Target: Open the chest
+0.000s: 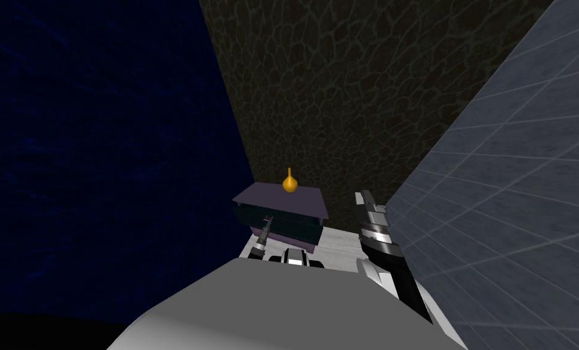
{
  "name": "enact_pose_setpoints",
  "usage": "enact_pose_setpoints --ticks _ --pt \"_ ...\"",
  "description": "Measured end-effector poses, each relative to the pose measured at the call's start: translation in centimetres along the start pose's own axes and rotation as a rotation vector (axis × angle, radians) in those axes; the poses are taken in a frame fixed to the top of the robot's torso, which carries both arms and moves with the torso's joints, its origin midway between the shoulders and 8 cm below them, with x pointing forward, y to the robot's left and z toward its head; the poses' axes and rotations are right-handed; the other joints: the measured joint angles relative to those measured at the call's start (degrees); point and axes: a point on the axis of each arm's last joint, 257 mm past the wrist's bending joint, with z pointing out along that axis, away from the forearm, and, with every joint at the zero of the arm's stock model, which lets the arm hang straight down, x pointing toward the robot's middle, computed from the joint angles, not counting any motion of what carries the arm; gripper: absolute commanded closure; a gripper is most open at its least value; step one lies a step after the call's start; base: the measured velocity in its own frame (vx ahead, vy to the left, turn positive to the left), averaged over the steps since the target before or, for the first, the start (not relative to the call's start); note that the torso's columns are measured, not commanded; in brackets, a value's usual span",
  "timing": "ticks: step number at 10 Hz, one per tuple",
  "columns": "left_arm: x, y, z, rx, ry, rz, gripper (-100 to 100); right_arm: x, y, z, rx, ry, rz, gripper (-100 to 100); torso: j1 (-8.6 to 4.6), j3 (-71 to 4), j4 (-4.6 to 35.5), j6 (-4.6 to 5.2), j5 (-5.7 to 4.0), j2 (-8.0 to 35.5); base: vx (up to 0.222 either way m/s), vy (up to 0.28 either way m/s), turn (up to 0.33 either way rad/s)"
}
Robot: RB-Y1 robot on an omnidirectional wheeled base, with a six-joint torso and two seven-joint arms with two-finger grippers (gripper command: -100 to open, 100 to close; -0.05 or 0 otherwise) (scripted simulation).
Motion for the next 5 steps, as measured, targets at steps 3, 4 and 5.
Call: enact_pose_setpoints --ticks 3,4,5 --pt "-0.07 -0.06 0.15 0.002 0.005 -0.001 100 0.00 0.00 0.00 0.000 0.000 0.000 0 -0.10 0.06 -0.02 0.06 0.02 0.11 -0.158 0.011 0.029" --pt "-0.07 -0.04 0.11 0.001 0.007 -0.002 100 0.00 0.00 0.00 0.000 0.000 0.000 0 -0.03 0.07 0.00 0.06 0.04 0.09 -0.169 0.022 0.022" --pt "-0.03 0.01 0.11 0.000 0.010 -0.003 100 0.00 0.00 0.00 0.000 0.000 0.000 0 -0.03 0.03 -0.01 0.05 0.03 0.03 -0.195 0.013 0.032"
